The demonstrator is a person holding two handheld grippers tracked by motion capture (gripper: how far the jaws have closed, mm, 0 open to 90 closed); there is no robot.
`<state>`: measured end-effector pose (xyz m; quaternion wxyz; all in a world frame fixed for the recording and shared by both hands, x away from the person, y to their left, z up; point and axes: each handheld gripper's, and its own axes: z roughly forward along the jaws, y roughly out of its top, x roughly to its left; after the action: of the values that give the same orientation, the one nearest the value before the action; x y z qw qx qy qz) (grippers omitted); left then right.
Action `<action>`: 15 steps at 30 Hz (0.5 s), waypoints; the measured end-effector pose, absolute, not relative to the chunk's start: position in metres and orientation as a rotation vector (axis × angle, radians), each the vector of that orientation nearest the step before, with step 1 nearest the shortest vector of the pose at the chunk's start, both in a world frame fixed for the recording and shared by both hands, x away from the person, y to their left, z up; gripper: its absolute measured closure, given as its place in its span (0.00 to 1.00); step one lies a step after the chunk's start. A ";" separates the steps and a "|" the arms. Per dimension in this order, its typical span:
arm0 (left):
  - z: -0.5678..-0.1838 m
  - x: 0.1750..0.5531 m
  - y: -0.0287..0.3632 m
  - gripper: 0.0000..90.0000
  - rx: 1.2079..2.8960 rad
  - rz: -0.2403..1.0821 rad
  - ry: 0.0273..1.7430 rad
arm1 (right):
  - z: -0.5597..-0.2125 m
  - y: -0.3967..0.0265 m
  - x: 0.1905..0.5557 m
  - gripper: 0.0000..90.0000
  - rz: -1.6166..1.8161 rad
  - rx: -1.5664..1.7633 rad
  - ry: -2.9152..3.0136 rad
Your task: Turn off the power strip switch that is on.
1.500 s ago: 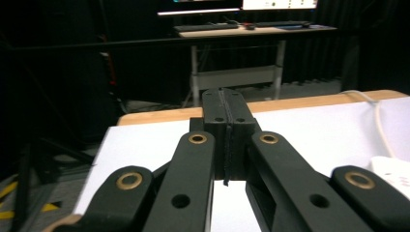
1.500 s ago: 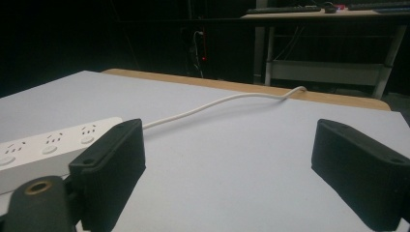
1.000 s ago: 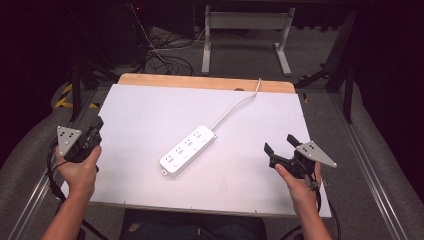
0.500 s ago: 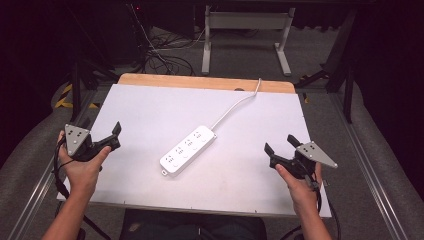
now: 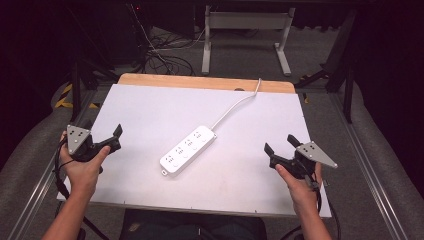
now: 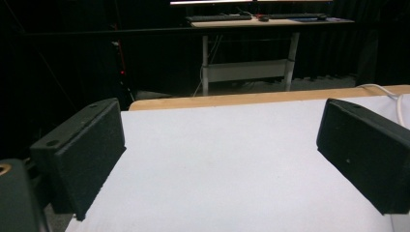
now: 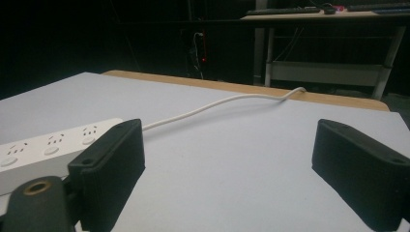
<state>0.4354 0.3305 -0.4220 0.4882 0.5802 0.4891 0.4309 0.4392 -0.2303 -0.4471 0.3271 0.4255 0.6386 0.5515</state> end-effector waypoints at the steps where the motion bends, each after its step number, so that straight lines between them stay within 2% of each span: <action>1: -0.422 0.435 0.330 0.04 1.410 1.049 1.189 | -0.447 -0.230 0.439 0.14 1.444 1.116 1.673; 15: -0.424 0.437 0.329 0.03 1.416 1.027 1.197 | -0.447 -0.230 0.439 0.07 1.451 1.127 1.669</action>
<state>0.4372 0.3293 -0.4243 0.4892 0.5826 0.4924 0.4228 0.4393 -0.2300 -0.4469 0.3239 0.4296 0.6361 0.5531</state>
